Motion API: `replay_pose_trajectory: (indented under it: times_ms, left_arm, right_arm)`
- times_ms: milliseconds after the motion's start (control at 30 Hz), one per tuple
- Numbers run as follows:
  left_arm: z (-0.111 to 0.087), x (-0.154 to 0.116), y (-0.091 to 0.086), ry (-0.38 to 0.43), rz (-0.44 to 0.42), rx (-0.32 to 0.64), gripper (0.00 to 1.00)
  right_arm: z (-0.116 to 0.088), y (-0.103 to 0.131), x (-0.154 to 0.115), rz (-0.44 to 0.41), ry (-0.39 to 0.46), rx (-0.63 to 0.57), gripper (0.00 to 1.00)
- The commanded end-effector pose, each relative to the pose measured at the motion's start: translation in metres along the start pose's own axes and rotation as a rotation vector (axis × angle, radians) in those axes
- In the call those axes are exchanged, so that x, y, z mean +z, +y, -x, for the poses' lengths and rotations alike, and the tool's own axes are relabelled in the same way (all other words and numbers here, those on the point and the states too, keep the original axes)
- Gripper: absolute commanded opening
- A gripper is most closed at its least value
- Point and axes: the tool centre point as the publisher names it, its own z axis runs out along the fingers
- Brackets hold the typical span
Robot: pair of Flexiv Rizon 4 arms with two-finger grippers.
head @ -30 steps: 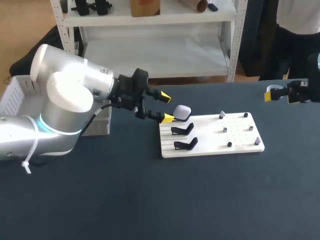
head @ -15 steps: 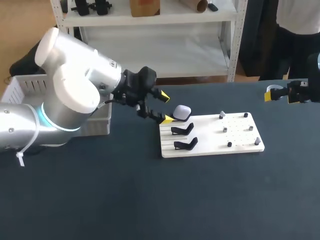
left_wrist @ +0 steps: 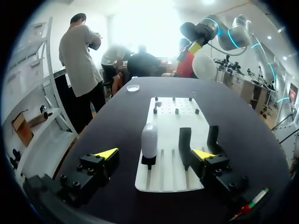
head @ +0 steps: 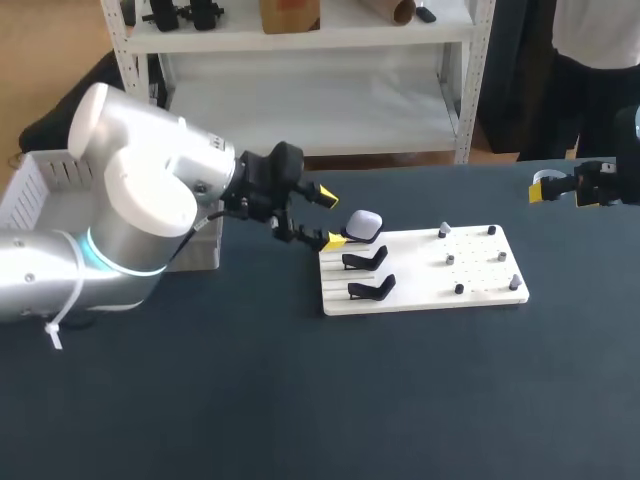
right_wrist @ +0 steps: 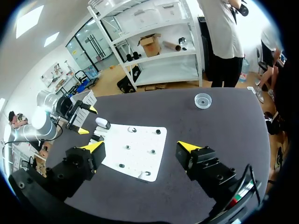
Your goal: Pick up each earbud case from the left stands, insert the matching earbuds, close the lid, and place the case in the box.
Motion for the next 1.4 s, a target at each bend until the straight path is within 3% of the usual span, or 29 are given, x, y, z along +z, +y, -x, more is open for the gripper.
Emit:
replay_pose_trajectory:
  times_ms: [33, 100, 133, 300, 500, 667, 1400]
  left_arm:
    - [0.001, 0.004, 0.002, -0.001, 0.000, -0.003, 0.95]
    - [0.002, 0.005, 0.002, -0.001, 0.000, -0.007, 0.76]
    - [0.002, 0.006, 0.001, -0.006, -0.002, -0.012, 0.72]
    - [0.003, 0.012, 0.001, -0.029, -0.013, -0.029, 0.61]
    - [0.002, 0.020, 0.000, -0.033, -0.028, -0.040, 0.64]
    - [0.000, 0.025, 0.003, -0.057, -0.039, -0.058, 0.54]
    - [0.001, 0.038, 0.010, -0.090, -0.064, -0.074, 0.56]
  right_arm:
    - [0.000, -0.001, 0.000, 0.003, 0.001, -0.001, 1.00]
    - [0.000, -0.001, 0.000, 0.003, 0.001, -0.001, 1.00]
    - [0.000, -0.001, 0.000, 0.003, 0.001, -0.001, 1.00]
    - [0.000, -0.001, 0.000, 0.003, 0.001, -0.001, 1.00]
    - [0.000, -0.001, 0.000, 0.003, 0.001, -0.001, 1.00]
    - [0.000, -0.001, 0.000, 0.003, 0.001, -0.001, 1.00]
    - [0.000, -0.001, 0.000, 0.003, 0.001, -0.001, 1.00]
